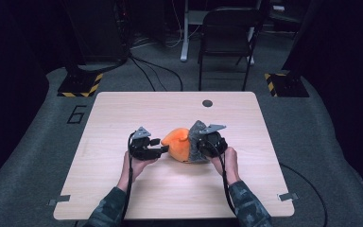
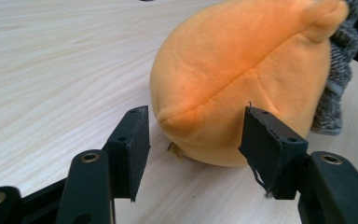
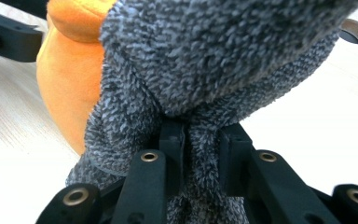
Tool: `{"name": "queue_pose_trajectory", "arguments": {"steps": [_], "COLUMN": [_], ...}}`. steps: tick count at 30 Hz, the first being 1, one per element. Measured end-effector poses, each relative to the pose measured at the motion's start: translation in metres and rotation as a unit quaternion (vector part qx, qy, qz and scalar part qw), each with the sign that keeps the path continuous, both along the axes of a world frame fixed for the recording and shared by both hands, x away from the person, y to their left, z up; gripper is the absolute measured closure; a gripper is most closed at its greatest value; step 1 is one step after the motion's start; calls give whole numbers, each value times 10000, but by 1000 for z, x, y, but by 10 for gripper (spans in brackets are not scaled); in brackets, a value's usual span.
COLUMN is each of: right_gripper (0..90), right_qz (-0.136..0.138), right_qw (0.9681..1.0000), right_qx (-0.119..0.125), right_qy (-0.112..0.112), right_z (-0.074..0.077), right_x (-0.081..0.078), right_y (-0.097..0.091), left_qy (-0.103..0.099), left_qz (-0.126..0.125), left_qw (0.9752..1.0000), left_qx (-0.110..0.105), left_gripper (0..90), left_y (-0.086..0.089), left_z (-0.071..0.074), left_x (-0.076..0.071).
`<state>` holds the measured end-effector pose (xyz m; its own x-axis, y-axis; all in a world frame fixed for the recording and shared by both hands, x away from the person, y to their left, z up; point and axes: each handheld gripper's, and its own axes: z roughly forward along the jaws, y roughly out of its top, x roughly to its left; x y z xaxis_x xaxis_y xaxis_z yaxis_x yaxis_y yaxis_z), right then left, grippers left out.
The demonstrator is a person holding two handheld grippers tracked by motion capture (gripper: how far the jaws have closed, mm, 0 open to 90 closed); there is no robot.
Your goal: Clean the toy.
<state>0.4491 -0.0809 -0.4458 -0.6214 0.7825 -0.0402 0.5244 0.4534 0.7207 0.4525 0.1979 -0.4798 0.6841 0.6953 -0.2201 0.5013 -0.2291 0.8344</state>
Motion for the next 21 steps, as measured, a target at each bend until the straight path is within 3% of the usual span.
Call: {"name": "queue_pose_trajectory", "arguments": {"steps": [4, 6, 7, 8, 9, 13, 21], "right_gripper": [748, 748, 748, 747, 747, 748, 747], "right_qz": [-17, -27, -2, -25, -81, -99, -125], "right_qw": [10000, 10000, 10000, 10000, 10000, 9999, 9991], "right_qx": [10, -12, -53, -58, -23, 29, 288], "right_qy": [13, 15, 8, -28, -4, -54, -285], "right_z": [0, 0, 0, 2, 3, 12, 36], "right_x": [0, 0, 0, 0, -1, -1, -7], "right_y": [0, 0, -1, -3, -3, -9, -22], "left_qy": [-23, -75, -100, -182, -303, -529, -880], "left_qz": [-130, -183, -137, -130, -139, -138, -84], "left_qw": [9999, 9998, 9998, 9997, 9994, 9981, 9957], "left_qx": [-65, -16, -39, 8, 109, 288, 295], "left_gripper": [493, 623, 623, 735, 759, 786, 805], "left_y": [-2, -5, -6, -7, -11, -15, -20], "left_z": [-3, -2, -2, -2, 0, 6, 24], "left_x": [2, 1, -1, -2, -5, -11, -24]}}
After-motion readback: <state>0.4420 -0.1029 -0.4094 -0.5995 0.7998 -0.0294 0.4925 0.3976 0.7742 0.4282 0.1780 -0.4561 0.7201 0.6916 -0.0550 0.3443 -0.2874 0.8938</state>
